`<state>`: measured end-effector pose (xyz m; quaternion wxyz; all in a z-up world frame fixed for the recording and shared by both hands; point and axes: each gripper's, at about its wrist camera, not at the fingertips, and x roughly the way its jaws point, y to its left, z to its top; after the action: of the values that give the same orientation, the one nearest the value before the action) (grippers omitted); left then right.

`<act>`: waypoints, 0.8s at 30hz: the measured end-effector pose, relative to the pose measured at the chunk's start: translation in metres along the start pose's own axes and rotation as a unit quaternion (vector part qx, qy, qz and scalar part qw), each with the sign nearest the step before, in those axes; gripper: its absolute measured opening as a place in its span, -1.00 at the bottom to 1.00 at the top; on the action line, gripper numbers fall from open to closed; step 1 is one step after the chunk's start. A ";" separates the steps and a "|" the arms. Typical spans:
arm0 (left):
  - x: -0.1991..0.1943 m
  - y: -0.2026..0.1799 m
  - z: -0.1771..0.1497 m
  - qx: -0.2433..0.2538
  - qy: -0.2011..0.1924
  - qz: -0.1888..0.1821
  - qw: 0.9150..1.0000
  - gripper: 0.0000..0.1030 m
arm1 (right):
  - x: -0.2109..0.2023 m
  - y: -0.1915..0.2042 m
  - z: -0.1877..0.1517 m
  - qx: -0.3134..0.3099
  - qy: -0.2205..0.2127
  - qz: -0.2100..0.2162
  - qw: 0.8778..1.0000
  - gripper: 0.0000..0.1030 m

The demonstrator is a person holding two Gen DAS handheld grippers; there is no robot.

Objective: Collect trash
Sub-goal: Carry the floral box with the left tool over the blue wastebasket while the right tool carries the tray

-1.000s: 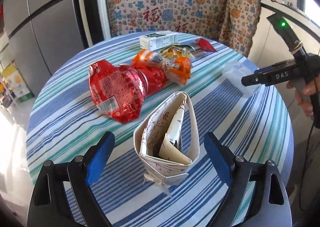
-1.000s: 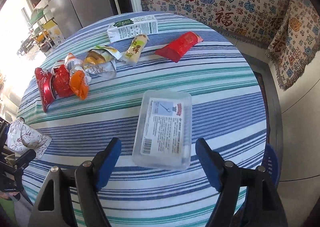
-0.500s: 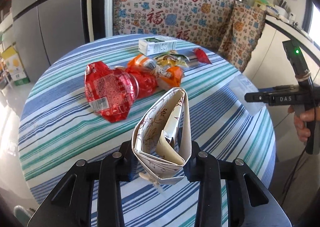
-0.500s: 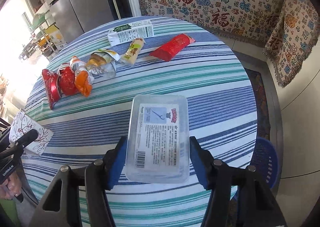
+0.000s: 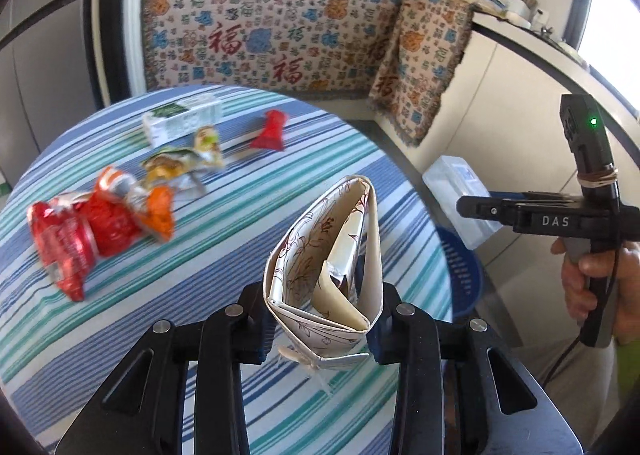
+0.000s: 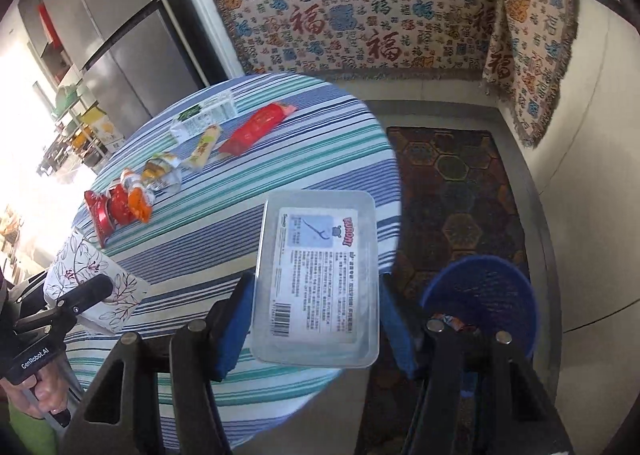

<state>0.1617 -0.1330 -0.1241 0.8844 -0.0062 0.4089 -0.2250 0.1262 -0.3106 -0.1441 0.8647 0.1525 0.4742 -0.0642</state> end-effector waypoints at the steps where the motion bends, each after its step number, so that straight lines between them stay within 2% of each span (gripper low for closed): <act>1: 0.006 -0.013 0.005 0.006 0.002 -0.009 1.000 -0.30 | -0.004 -0.014 -0.001 0.010 -0.003 -0.005 1.000 0.19; 7: 0.050 -0.103 0.033 0.048 0.017 -0.063 0.997 -0.30 | -0.019 -0.096 -0.007 0.081 -0.018 -0.034 0.996 0.19; 12: 0.093 -0.156 0.045 0.061 0.026 -0.100 0.993 -0.30 | -0.010 -0.152 -0.008 0.122 -0.021 -0.067 0.990 0.19; 17: 0.134 -0.186 0.044 0.066 0.046 -0.109 0.991 -0.30 | 0.006 -0.196 -0.022 0.161 -0.020 -0.082 0.983 0.19; 24: 0.182 -0.202 0.037 0.054 0.080 -0.108 0.989 -0.30 | 0.023 -0.229 -0.024 0.170 -0.007 -0.084 0.982 0.19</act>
<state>0.2118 -0.3939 -0.1910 0.8181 0.0154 0.4628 -0.3411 0.0612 -0.5186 -0.2216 0.8209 0.2564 0.4617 -0.2170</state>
